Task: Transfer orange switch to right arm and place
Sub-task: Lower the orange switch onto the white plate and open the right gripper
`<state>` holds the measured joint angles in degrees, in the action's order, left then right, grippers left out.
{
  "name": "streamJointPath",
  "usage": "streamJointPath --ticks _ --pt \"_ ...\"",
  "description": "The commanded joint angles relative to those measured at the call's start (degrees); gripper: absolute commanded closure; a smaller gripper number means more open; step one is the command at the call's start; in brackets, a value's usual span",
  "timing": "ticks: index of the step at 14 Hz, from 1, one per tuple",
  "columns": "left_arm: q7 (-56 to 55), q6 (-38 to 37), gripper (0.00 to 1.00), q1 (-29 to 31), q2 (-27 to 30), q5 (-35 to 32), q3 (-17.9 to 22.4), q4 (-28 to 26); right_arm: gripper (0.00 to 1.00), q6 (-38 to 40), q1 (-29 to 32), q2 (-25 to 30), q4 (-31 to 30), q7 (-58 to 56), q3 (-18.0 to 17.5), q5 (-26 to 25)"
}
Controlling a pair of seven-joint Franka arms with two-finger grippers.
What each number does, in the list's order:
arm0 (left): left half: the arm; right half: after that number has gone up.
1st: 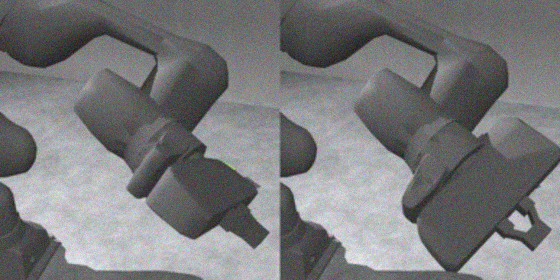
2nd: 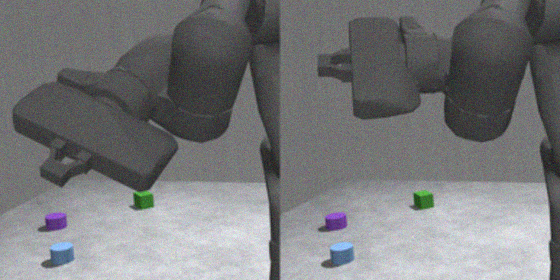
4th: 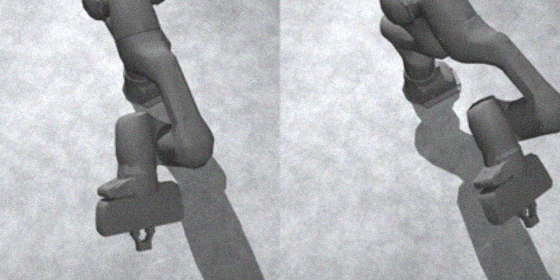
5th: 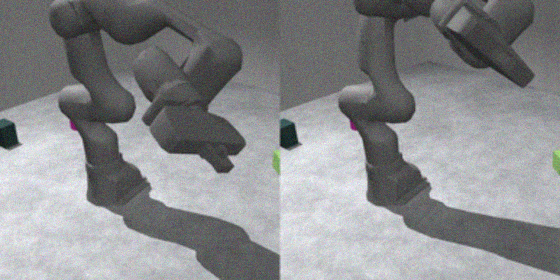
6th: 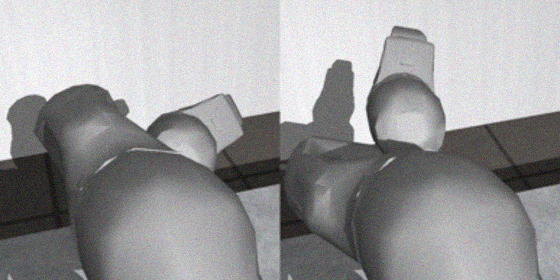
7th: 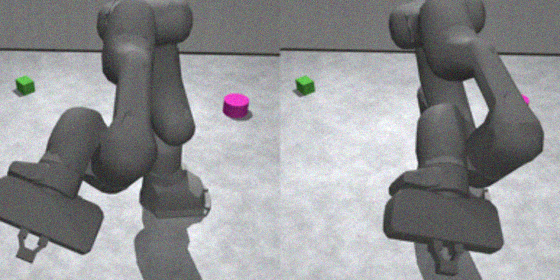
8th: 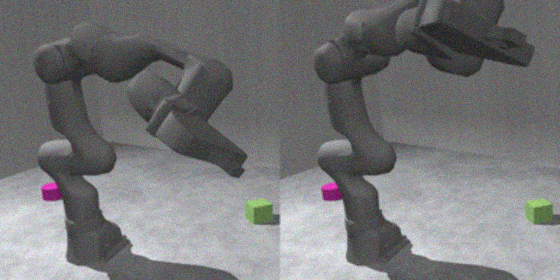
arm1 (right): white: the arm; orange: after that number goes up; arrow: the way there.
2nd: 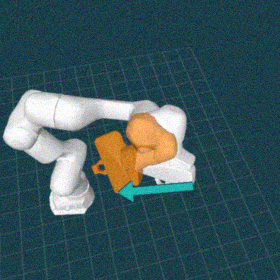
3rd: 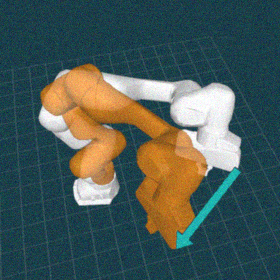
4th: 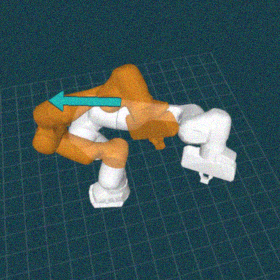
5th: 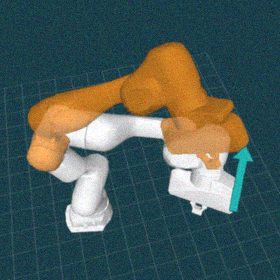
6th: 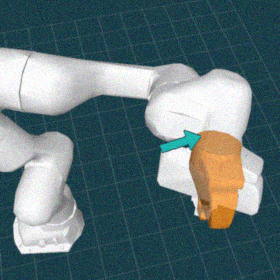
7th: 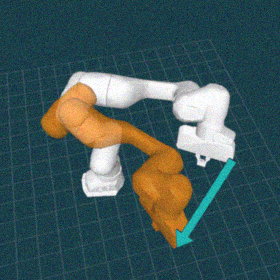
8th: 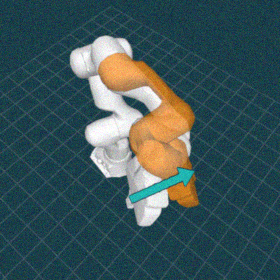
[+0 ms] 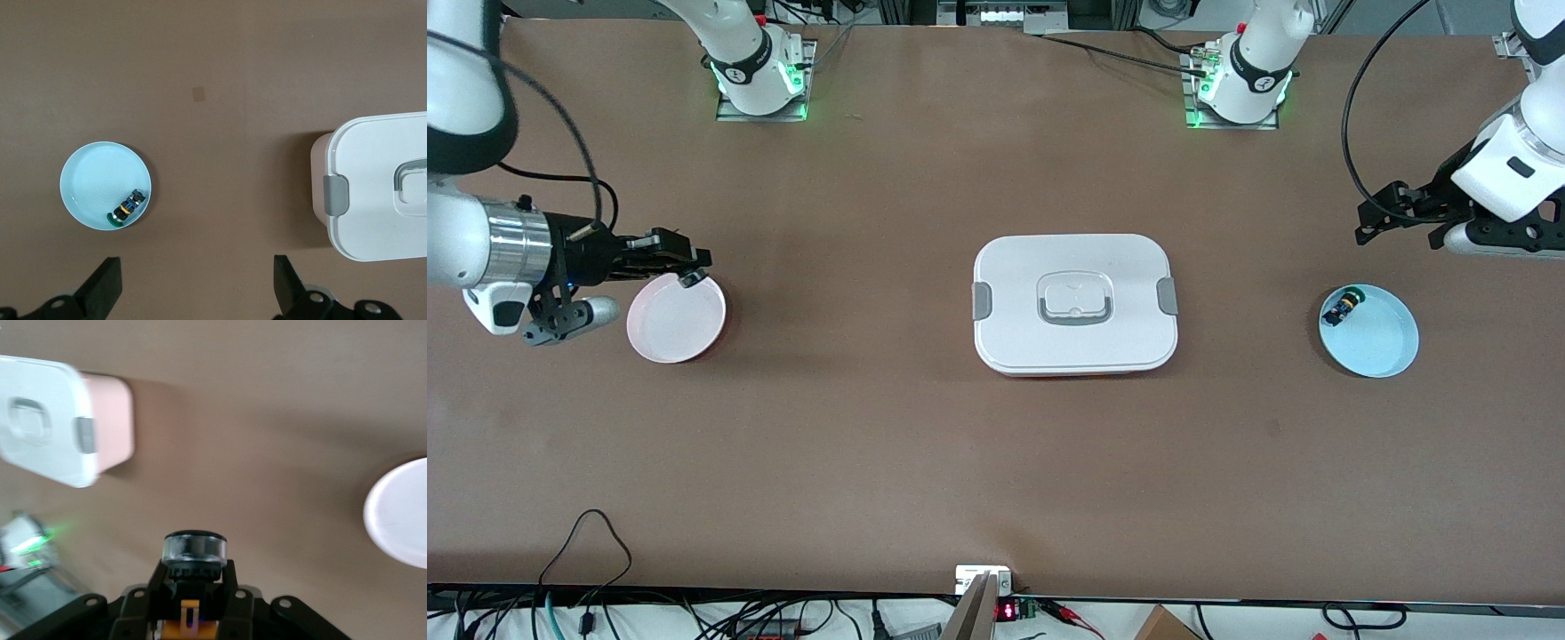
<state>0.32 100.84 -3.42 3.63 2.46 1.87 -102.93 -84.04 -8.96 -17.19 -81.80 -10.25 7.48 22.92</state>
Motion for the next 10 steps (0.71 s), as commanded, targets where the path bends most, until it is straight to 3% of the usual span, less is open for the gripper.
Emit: streamJointPath --ticks 1,5,10 --pt "-0.9 -0.7 0.0 -0.8 0.0 0.4 0.2 0.3 1.0 -6.8 -0.8 4.9 -7.8 -3.4 0.0 -6.9" --pt "-1.1 -1.3 0.0 -0.8 -0.1 0.4 0.1 1.1 1.0 -13.6 -0.8 5.8 -11.5 -6.3 0.0 -14.9" --pt "-0.9 -2.7 0.0 -0.9 -0.4 0.4 -0.3 2.1 1.0 -25.5 -0.4 9.0 -22.1 -9.0 0.1 -21.3"
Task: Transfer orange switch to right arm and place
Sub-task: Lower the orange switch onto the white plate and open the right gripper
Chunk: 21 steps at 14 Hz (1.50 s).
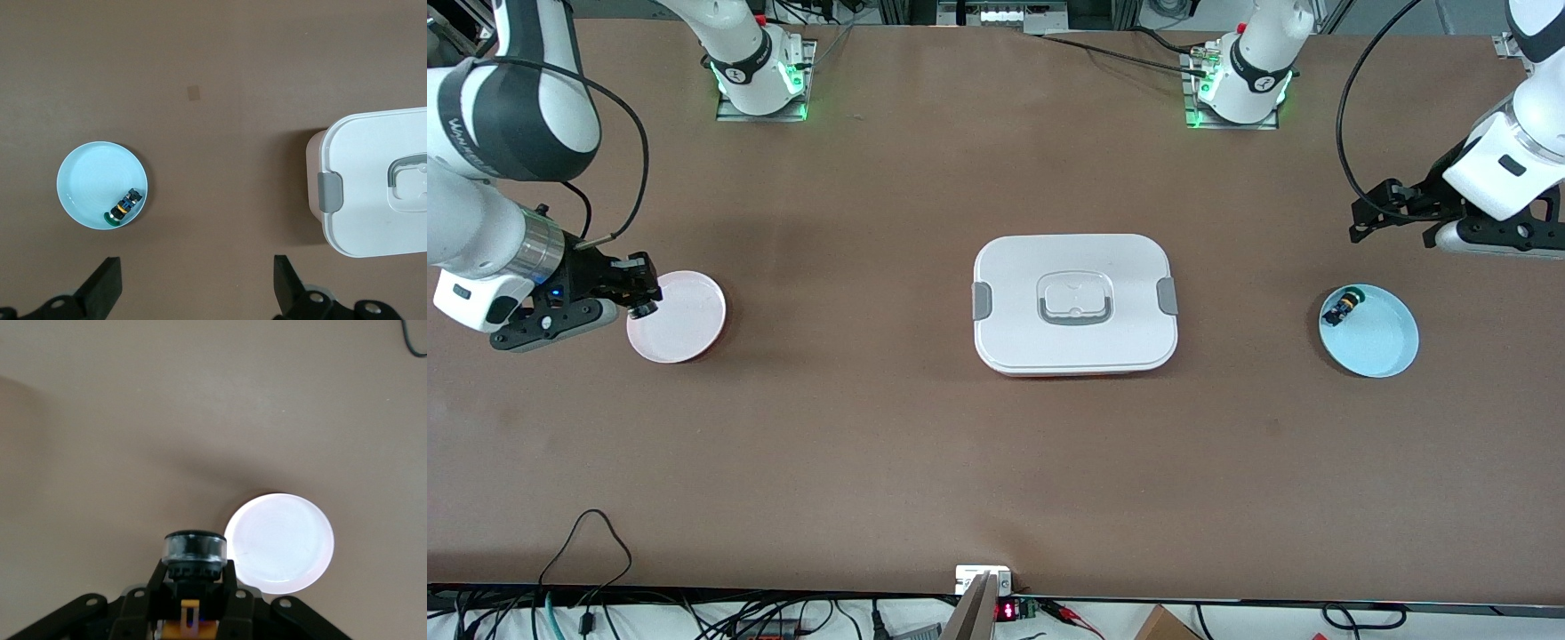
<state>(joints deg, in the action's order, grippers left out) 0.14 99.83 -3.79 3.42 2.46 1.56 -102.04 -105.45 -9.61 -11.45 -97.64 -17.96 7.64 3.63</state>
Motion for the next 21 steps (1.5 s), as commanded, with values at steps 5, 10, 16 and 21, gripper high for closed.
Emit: streamJointPath --ticks 5,10,16,21 --pt "-0.8 -1.7 0.0 -0.7 -0.9 -1.1 -0.1 2.5 1.0 -14.6 2.2 2.4 -13.5 -1.4 0.2 -3.9" --pt "-0.8 -1.7 0.0 -0.7 -2.4 -2.2 -0.2 4.1 1.0 -26.8 4.5 -3.8 -18.6 -2.1 0.2 -3.9" --pt "-0.8 -1.9 0.0 -0.6 -2.4 -2.1 -1.9 4.2 1.0 -37.1 5.7 -13.2 -19.4 -1.6 0.2 -2.9" --pt "-0.8 -1.8 0.0 -0.4 -2.5 -2.1 -2.0 4.2 1.0 -37.4 6.6 -14.1 -22.6 -1.8 0.3 -2.8"
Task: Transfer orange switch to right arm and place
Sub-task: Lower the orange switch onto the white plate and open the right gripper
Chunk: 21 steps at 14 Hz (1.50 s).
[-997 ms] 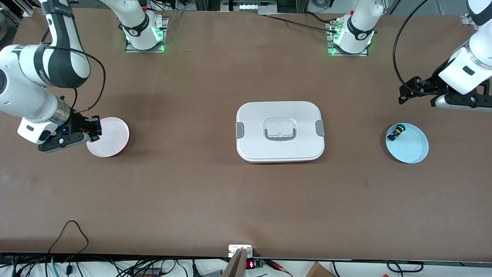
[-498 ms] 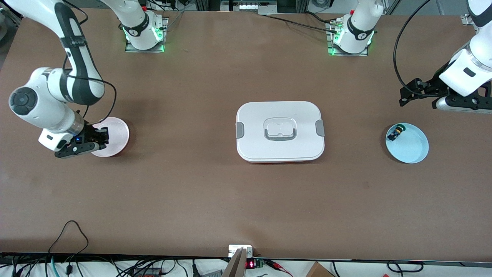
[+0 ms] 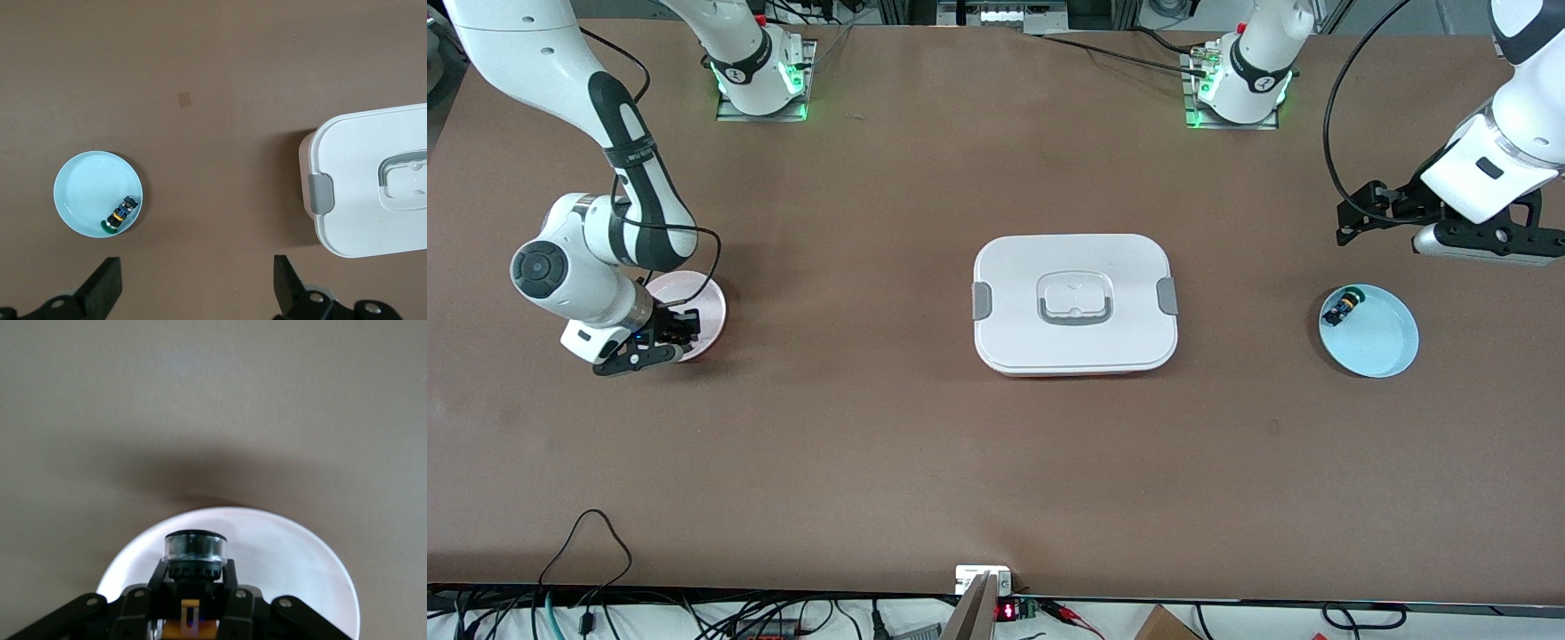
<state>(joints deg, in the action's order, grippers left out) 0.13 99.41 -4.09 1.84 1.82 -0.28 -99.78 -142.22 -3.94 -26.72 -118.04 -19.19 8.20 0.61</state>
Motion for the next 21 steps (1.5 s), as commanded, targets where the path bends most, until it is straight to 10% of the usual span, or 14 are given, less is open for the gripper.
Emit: streamJointPath --ticks 1,5,6,8,21 --pt "-0.8 -1.4 0.0 -0.2 -1.0 -1.5 -0.2 2.0 1.0 -0.6 1.0 1.2 -3.1 -0.6 0.0 0.2" --pt "-0.8 -1.3 0.0 -0.2 -1.2 -1.6 -0.2 2.0 0.85 -1.0 1.0 1.1 -4.0 -0.6 0.9 0.2" --pt "-0.8 -1.3 0.0 -0.2 -1.2 -1.6 -0.2 2.0 0.7 -1.0 1.0 1.1 -4.0 -0.6 0.9 0.2" --pt "-0.9 -1.3 0.0 -0.2 -1.9 -1.5 -0.2 3.0 0.0 -0.3 1.0 1.3 -3.5 -0.7 0.9 0.2" --pt "-0.7 -1.4 0.0 0.0 -3.2 -1.5 -0.2 4.5 0.0 27.2 -1.6 16.2 14.9 0.1 0.7 0.4"
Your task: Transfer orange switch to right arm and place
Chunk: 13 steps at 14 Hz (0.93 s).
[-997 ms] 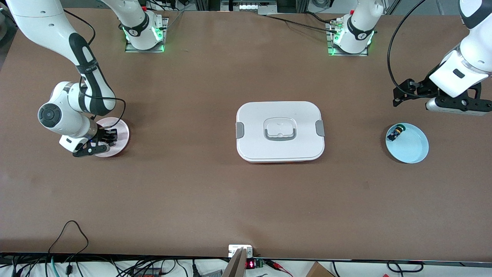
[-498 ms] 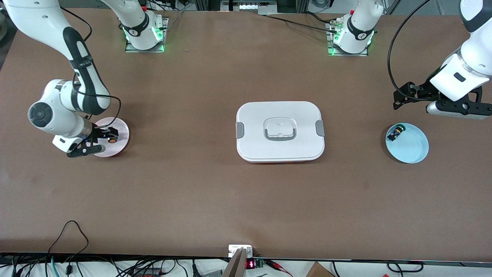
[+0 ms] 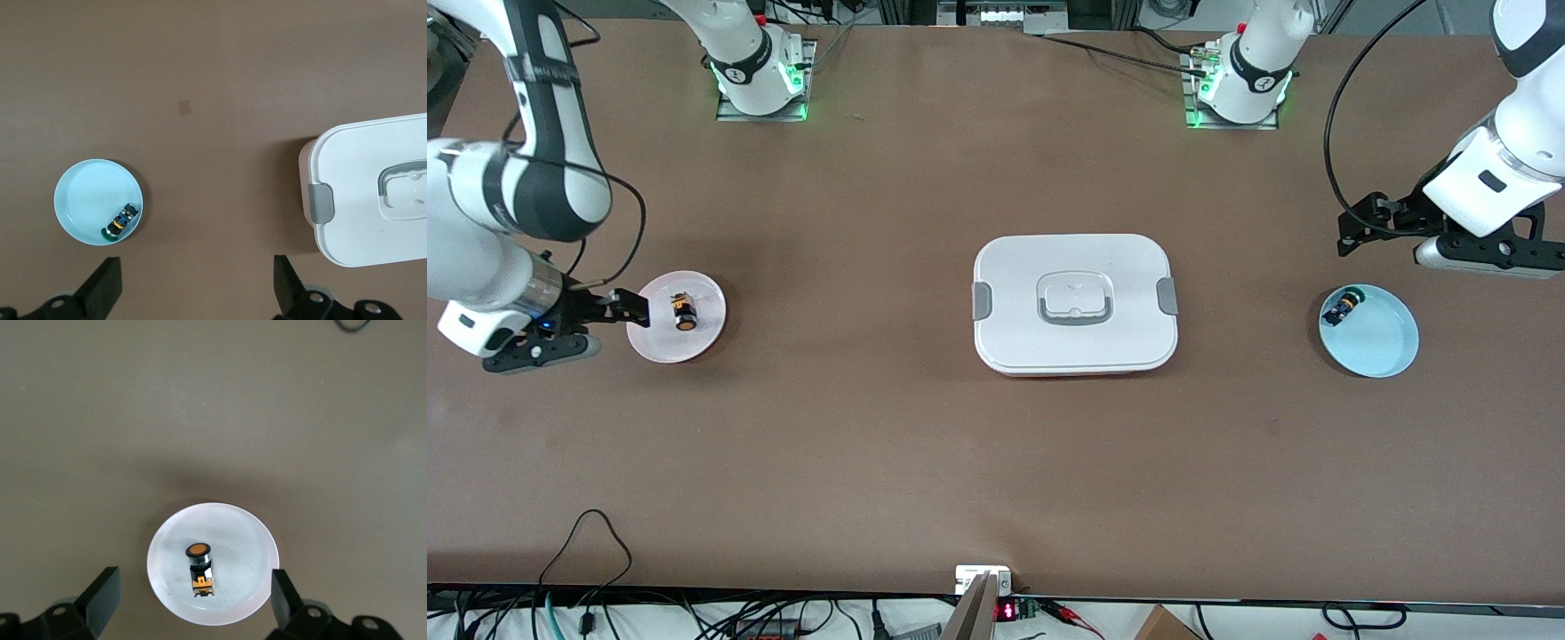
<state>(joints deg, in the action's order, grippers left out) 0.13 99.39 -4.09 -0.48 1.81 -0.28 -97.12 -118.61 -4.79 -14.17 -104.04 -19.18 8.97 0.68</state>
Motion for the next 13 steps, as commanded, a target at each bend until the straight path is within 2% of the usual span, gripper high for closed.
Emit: streamJointPath --ticks 1,3,7,10,13 --pt "-0.7 -1.5 0.0 0.0 -0.9 -1.5 -0.2 1.9 0.0 6.5 -1.3 5.0 2.6 0.5 -0.1 0.4" --pt "-0.7 -1.5 0.0 0.0 -0.9 -1.5 -0.2 1.8 0.0 12.8 -1.9 7.6 6.2 2.7 -0.4 0.3" --pt "-0.7 -1.4 0.0 0.1 -1.1 -1.5 -0.2 1.9 0.0 20.1 -2.0 13.5 7.1 5.5 -1.4 0.3" --pt "-0.7 -1.4 0.0 0.1 -1.2 -1.6 -0.2 1.9 0.0 24.3 -2.0 14.0 9.2 8.8 -3.2 0.3" --pt "-0.7 -1.5 0.0 0.1 -1.2 -1.6 -0.1 1.8 0.0 24.5 -2.0 14.0 9.4 10.8 -4.4 0.2"
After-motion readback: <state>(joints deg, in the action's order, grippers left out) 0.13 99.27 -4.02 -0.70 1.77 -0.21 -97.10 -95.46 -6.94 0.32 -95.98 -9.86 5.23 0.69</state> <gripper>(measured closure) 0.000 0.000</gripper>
